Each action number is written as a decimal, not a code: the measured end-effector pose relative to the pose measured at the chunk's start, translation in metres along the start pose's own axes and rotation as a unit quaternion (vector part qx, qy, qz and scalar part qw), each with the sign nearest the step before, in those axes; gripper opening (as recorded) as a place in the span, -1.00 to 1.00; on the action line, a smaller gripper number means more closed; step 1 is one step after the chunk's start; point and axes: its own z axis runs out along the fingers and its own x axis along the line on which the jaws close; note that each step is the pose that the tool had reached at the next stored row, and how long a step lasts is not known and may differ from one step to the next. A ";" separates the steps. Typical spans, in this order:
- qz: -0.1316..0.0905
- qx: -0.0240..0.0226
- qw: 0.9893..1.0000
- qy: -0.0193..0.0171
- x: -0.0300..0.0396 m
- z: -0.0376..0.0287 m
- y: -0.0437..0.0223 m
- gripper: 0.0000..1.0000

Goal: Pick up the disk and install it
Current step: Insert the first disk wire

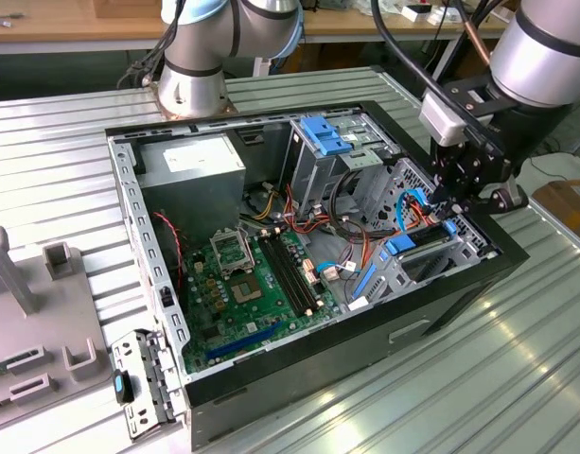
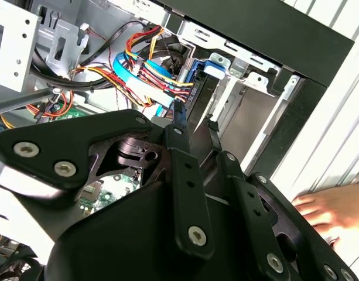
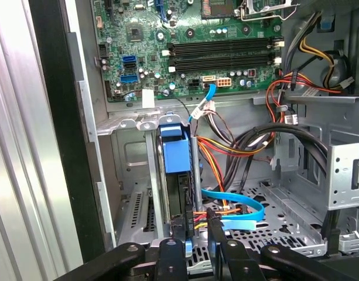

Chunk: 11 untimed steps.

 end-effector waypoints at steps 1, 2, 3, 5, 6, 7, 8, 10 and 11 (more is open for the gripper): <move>0.000 0.000 1.000 0.000 0.0000 -0.0004 -0.0001 -0.41; 0.000 0.000 1.000 0.000 0.0000 -0.0005 -0.0001 -0.41; 0.000 0.000 1.000 0.000 0.0000 -0.0005 -0.0001 -0.41; 0.000 0.000 1.000 0.000 -0.0001 -0.0011 -0.0002 -0.41; 0.000 0.000 1.000 0.000 -0.0001 -0.0011 -0.0002 -0.41; 0.000 0.000 1.000 0.000 -0.0001 -0.0017 -0.0003 -0.41; 0.000 0.000 1.000 0.000 -0.0002 -0.0023 -0.0004 -0.41; 0.000 0.000 1.000 0.000 -0.0003 -0.0036 -0.0006 -0.41; 0.000 0.000 1.000 0.000 -0.0003 -0.0036 -0.0006 -0.41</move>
